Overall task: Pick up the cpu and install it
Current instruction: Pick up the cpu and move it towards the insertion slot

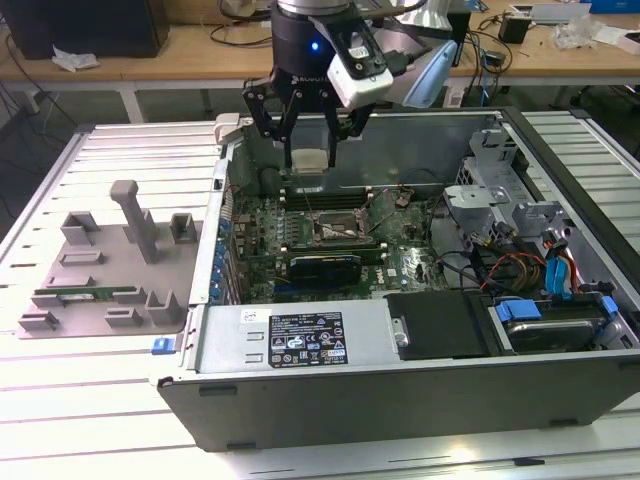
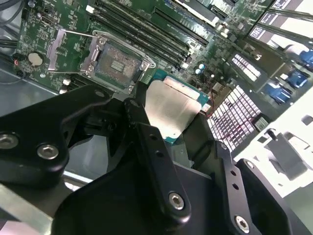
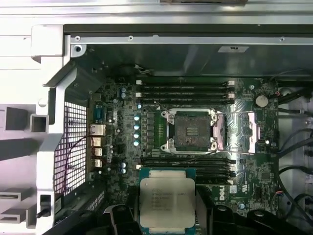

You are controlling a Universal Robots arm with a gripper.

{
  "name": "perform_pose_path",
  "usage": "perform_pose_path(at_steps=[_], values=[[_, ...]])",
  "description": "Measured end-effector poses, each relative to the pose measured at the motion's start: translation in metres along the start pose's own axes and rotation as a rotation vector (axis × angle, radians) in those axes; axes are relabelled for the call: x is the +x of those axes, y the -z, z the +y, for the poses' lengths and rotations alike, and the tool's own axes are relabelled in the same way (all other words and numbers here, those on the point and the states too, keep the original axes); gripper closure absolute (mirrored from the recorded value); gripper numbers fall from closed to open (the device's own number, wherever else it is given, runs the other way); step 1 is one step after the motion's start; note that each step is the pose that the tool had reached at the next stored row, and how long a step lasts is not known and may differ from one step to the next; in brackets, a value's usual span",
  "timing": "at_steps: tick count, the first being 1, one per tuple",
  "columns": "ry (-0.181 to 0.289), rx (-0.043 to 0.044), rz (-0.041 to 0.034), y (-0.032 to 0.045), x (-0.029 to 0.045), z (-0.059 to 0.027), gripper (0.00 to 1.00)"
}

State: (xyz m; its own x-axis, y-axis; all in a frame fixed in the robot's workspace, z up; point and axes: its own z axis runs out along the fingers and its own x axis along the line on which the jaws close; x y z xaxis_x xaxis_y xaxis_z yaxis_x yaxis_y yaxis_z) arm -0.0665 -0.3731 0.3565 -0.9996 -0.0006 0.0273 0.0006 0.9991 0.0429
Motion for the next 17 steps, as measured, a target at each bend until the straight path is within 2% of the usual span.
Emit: perform_pose_path(at_steps=[5,9,14,17], values=[[0.0,0.0,-0.0001,-0.01,-0.002,-0.0004,0.45],[0.0,0.0001,0.0,-0.0229,-0.013,-0.0003,0.45],[0.0,-0.0002,-0.0001,-0.0324,-0.023,0.0017,0.45],[0.0,-0.0001,0.0002,-0.0413,-0.0342,0.0043,0.45]])
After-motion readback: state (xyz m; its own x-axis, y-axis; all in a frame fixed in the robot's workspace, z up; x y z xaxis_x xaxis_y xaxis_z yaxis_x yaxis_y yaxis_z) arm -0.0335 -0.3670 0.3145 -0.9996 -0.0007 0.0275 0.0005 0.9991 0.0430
